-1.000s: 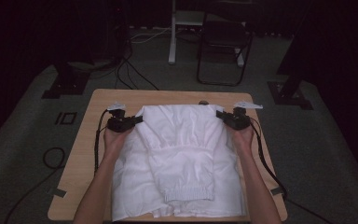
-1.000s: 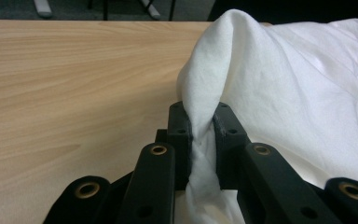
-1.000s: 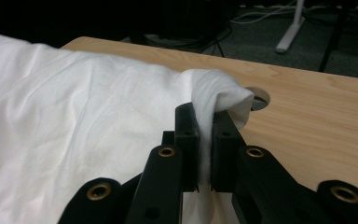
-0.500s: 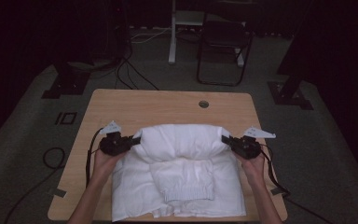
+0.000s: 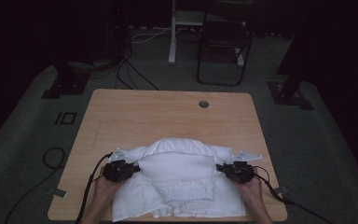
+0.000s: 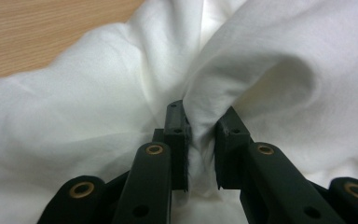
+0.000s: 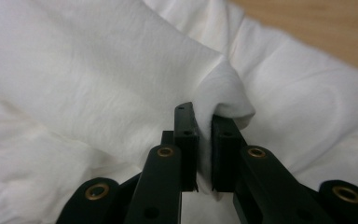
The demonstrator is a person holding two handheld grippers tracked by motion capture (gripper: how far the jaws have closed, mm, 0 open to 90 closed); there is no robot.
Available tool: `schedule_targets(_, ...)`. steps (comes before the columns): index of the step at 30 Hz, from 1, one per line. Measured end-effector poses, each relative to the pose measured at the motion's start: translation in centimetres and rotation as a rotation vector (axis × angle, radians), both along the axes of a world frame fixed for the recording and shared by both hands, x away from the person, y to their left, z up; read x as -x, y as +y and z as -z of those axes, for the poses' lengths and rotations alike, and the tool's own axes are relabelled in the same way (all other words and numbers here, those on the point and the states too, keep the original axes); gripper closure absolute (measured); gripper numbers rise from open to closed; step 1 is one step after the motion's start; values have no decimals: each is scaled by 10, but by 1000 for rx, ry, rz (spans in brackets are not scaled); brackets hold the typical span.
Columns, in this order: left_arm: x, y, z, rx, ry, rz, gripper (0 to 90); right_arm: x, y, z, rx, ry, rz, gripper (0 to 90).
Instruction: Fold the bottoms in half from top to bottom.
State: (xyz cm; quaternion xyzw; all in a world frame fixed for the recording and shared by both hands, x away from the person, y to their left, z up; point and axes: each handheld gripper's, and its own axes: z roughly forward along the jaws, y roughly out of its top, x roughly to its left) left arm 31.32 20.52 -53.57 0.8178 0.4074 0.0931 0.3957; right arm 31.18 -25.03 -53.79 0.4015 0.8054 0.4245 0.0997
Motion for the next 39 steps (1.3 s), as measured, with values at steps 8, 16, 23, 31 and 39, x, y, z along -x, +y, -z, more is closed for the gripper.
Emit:
schedule_targets(8,-19,-10,2,-49,-47,-24,789,-11,4,5,14,-3,34,832)
schedule_targets(16,-43,-18,2,-70,-68,-73,791,-31,9,3,50,-11,92,833)
schedule_targets(23,-68,-21,0,-85,-70,-101,790,-54,10,5,18,0,139,832)
schedule_targets(31,-89,-26,1,-91,-75,-159,792,-73,17,7,19,-24,213,833)
schedule_targets(39,-86,-23,-10,-66,-68,-166,814,-65,16,1,-12,-54,210,837)
